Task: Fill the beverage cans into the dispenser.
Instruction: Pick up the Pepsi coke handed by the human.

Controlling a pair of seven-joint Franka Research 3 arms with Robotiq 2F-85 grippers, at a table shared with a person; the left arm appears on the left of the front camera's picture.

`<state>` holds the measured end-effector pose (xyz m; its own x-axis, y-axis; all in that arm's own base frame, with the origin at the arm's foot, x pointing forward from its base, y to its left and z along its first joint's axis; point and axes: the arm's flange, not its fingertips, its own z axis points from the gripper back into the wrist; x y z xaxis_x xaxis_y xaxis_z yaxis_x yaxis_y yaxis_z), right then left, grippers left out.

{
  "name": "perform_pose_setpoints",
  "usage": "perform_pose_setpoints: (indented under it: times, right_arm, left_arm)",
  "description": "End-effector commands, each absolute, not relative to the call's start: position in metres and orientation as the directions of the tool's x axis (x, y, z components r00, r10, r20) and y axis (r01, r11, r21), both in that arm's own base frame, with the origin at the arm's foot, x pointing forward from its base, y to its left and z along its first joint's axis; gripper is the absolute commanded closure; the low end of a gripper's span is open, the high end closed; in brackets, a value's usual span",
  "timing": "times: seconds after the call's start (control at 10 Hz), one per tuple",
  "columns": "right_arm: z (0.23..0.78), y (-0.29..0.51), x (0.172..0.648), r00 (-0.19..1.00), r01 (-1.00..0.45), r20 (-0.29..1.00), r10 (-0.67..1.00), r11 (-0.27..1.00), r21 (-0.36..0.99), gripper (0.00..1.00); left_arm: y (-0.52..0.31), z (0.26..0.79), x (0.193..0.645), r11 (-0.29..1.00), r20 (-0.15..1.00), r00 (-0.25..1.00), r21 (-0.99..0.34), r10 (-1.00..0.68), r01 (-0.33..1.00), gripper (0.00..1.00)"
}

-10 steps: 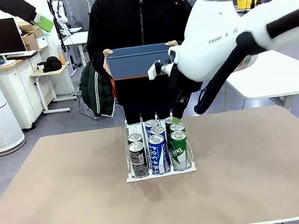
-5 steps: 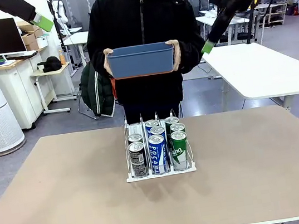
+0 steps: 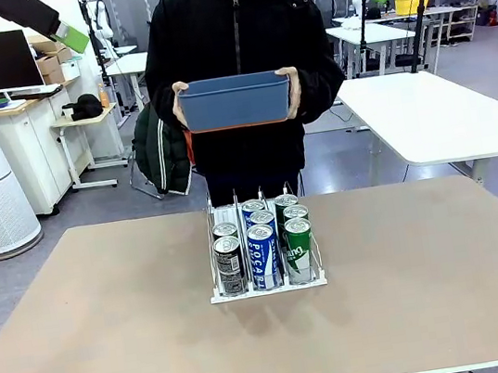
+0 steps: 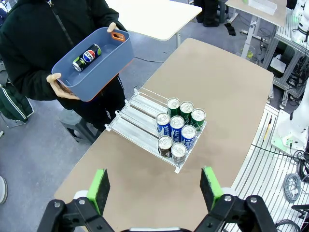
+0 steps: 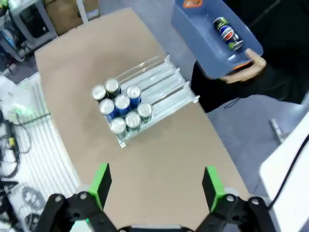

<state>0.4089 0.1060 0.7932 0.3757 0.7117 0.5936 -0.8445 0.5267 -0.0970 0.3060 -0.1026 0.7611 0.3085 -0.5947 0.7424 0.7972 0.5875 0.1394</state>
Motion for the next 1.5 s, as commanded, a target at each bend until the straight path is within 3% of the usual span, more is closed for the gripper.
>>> perform_pose_setpoints:
  times: [0.0, 0.5, 1.4]
  right_arm:
    - [0.799, 0.086, 0.405, 0.347, -0.836, 0.661, 0.665, 0.539, -0.104, 0.0]
    - [0.787, 0.049, 0.414, 0.312, -0.836, 0.721, 0.619, 0.54, -0.102, 0.0]
    - [0.792, 0.051, 0.419, 0.34, -0.825, 0.699, 0.629, 0.556, -0.098, 0.0]
  left_arm:
    - [-0.103, 0.761, 0.306, 0.591, 0.749, 0.314, 0.126, -0.583, 0.797, 0.0]
    - [-0.103, 0.761, 0.306, 0.591, 0.749, 0.314, 0.126, -0.583, 0.797, 0.0]
    - [-0.103, 0.761, 0.306, 0.591, 0.749, 0.314, 0.126, -0.583, 0.797, 0.0]
